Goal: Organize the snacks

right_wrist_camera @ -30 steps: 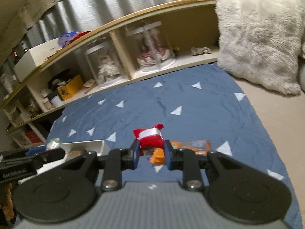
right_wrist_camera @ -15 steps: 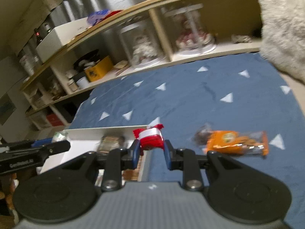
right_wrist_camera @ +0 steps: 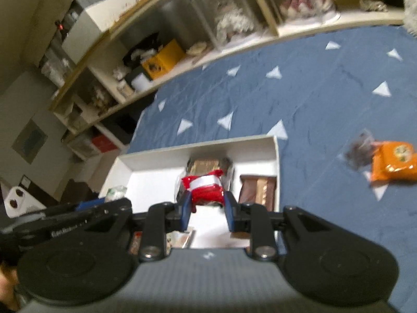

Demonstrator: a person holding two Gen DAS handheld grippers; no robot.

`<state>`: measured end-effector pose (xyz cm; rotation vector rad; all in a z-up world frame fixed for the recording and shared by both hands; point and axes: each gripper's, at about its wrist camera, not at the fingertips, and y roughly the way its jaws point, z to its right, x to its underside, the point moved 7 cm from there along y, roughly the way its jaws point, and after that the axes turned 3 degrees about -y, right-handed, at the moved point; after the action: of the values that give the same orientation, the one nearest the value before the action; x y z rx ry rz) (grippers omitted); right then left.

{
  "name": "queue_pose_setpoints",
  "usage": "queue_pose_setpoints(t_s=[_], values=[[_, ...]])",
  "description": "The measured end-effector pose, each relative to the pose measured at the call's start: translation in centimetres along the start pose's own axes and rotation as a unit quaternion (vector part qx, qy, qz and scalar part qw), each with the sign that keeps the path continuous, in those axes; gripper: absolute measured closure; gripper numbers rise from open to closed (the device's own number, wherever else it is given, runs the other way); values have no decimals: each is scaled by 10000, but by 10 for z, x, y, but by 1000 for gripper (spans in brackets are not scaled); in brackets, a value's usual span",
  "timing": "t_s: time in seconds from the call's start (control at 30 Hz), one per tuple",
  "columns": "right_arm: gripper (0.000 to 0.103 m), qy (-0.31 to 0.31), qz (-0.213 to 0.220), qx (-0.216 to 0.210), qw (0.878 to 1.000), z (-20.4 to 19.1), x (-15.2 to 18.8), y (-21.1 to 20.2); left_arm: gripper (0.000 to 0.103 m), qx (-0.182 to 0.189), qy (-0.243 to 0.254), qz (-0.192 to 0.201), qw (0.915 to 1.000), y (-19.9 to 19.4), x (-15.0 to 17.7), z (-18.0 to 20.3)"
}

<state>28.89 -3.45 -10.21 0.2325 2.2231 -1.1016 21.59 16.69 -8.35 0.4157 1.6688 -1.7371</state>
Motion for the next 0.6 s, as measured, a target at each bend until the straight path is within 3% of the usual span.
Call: queue_pose_setpoints(t_s=[0.47,0.53,0.6], values=[[72,-85,-637,59,9979,-4,22,45,64,-172,-38,-455,9988,36,5,-11],[71,-110,-665,86,9977,-4,23,46,62,-195,-26,-494,9986,39,6,-12],[64,-136,-653,111,9977,-4,24,47,53,-220,-74,-570,9981,41,9,-13]])
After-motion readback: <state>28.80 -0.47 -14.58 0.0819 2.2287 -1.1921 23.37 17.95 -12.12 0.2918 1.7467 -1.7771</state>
